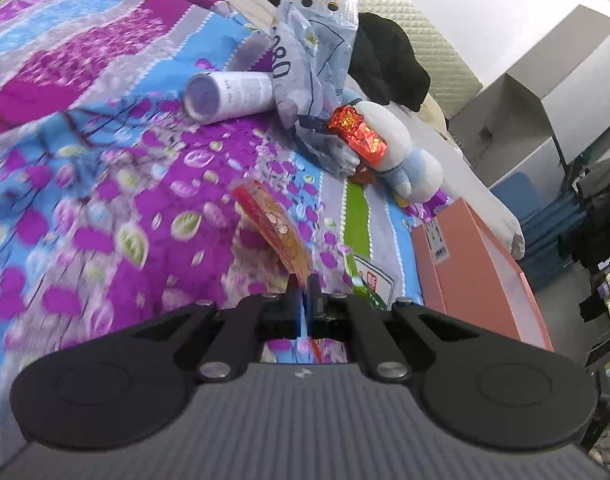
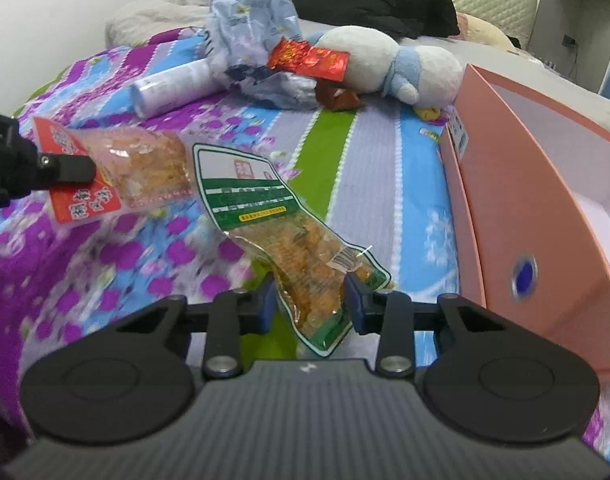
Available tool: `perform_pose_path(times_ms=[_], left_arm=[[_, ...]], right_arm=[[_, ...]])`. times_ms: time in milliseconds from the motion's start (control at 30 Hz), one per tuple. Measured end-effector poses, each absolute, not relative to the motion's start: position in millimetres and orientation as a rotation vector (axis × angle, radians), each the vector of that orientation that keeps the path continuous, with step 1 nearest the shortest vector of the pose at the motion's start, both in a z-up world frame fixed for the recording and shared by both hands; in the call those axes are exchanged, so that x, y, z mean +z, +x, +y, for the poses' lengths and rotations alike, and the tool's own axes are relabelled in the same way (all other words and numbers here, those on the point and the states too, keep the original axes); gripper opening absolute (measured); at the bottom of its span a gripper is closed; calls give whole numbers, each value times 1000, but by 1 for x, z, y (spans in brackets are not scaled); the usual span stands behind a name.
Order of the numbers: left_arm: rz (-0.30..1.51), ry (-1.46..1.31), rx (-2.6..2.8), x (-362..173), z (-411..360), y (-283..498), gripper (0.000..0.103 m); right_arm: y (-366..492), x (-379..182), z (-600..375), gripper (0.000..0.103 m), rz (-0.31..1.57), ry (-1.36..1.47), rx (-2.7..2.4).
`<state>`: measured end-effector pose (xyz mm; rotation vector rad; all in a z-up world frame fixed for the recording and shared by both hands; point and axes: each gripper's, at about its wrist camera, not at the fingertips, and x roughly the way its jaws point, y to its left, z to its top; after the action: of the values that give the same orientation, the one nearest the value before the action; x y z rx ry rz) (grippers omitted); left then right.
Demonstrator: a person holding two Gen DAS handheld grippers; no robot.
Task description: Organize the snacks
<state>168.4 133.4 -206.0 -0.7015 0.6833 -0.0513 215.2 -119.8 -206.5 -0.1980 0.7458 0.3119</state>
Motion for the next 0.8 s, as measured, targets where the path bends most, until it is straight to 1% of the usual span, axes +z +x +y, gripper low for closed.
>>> perform_pose_path(times_ms=[67, 167, 467, 567, 600, 667, 700, 733, 800], left_arm=[[698, -708, -45, -206, 130, 157, 3], [736, -649, -13, -202, 120, 141, 3], [810, -649, -10, -204, 111, 104, 4], [845, -641, -7, -205, 110, 100, 8], [855, -636, -12, -205, 109, 100, 12], [873, -616, -9, -204, 108, 97, 34], [879, -606, -1, -202, 107, 96, 58], [877, -594, 3, -200, 106, 93, 72], [874, -567, -9, -196, 103, 90, 79]], right_arm=[[205, -206, -122, 38, 753, -197, 312], [188, -203, -125, 37, 765, -195, 318], [148, -199, -127, 37, 793, -221, 338], [145, -199, -129, 43, 789, -218, 357], [144, -198, -130, 43, 785, -215, 358], [145, -196, -134, 47, 802, -192, 379], [146, -196, -136, 56, 812, -172, 398], [146, -195, -138, 65, 821, -149, 419], [145, -194, -142, 75, 830, -131, 457]])
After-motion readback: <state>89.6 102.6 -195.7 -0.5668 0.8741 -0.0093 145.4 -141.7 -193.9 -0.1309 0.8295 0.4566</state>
